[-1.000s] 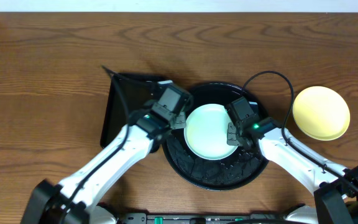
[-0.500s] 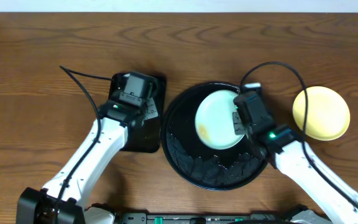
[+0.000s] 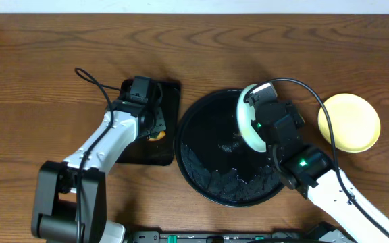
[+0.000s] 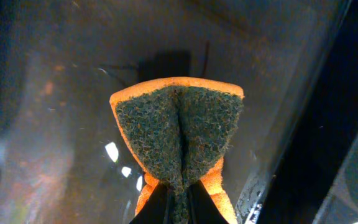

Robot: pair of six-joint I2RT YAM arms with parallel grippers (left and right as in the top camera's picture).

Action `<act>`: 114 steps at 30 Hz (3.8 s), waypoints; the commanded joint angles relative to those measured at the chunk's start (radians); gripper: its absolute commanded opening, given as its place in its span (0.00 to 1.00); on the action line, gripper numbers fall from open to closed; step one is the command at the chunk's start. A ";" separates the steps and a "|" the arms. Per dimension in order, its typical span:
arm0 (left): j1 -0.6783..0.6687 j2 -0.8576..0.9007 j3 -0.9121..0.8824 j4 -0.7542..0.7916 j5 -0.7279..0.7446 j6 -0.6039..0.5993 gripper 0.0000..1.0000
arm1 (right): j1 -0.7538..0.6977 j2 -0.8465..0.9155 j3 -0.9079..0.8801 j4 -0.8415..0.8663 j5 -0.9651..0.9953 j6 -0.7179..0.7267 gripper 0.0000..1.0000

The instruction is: Clean dirty plates on tray and stack at the side

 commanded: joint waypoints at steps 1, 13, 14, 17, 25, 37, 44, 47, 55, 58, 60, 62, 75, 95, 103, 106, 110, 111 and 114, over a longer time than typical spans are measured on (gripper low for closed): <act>0.006 0.023 0.008 0.002 0.019 0.025 0.08 | 0.028 -0.012 0.023 0.025 0.097 -0.093 0.01; 0.006 0.029 0.008 0.001 0.019 0.026 0.08 | 0.068 -0.011 0.023 0.130 0.199 -0.148 0.01; 0.006 0.029 0.008 0.001 0.019 0.026 0.08 | 0.063 -0.011 0.023 0.109 0.199 -0.091 0.01; 0.006 0.029 0.008 0.001 0.019 0.026 0.08 | 0.031 -0.011 0.023 0.019 0.172 0.085 0.01; 0.006 0.029 0.008 0.001 0.019 0.026 0.08 | -0.200 -0.010 0.022 -0.252 -0.116 0.504 0.22; 0.006 0.029 0.008 0.000 0.019 0.026 0.08 | -0.586 0.027 -0.011 -0.392 -0.514 0.613 0.31; 0.006 0.029 0.008 0.000 0.019 0.025 0.08 | -0.639 0.122 -0.016 -0.369 -0.547 0.612 0.31; 0.006 0.029 0.008 0.000 0.019 0.025 0.07 | -0.638 0.169 -0.016 -0.357 -0.555 0.612 0.31; 0.006 0.029 0.008 0.000 0.019 0.025 0.08 | -0.638 0.293 -0.016 -0.277 -0.577 0.612 0.26; 0.006 0.029 0.008 -0.002 0.019 0.025 0.08 | -0.638 0.290 -0.015 -0.259 -0.581 0.612 0.17; 0.006 0.029 0.008 -0.003 0.019 0.025 0.08 | -0.638 0.285 -0.015 -0.245 -0.589 0.612 0.07; 0.006 0.029 0.008 -0.003 0.019 0.025 0.08 | -0.638 0.280 -0.014 -0.235 -0.597 0.610 0.01; 0.006 0.029 0.008 -0.003 0.019 0.025 0.08 | -0.631 0.066 0.000 -0.188 -0.654 0.393 0.01; 0.006 0.029 0.008 -0.003 0.019 0.025 0.07 | -0.573 0.017 -0.001 -0.181 -0.631 0.209 0.35; 0.006 0.029 0.008 -0.003 0.019 0.025 0.08 | -0.670 0.203 -0.001 -0.191 -0.725 0.255 0.36; 0.006 0.029 0.008 -0.003 0.019 0.025 0.08 | -0.697 0.241 -0.001 -0.153 -0.726 0.262 0.36; 0.006 0.029 0.008 -0.003 0.019 0.025 0.08 | -0.701 0.247 -0.001 -0.081 -0.725 0.260 0.38; 0.006 0.029 0.008 -0.003 0.019 0.025 0.08 | -0.701 0.247 -0.001 -0.063 -0.725 0.253 0.38; 0.006 0.029 0.008 -0.003 0.019 0.025 0.08 | -0.701 0.260 -0.001 -0.019 -0.726 0.217 0.40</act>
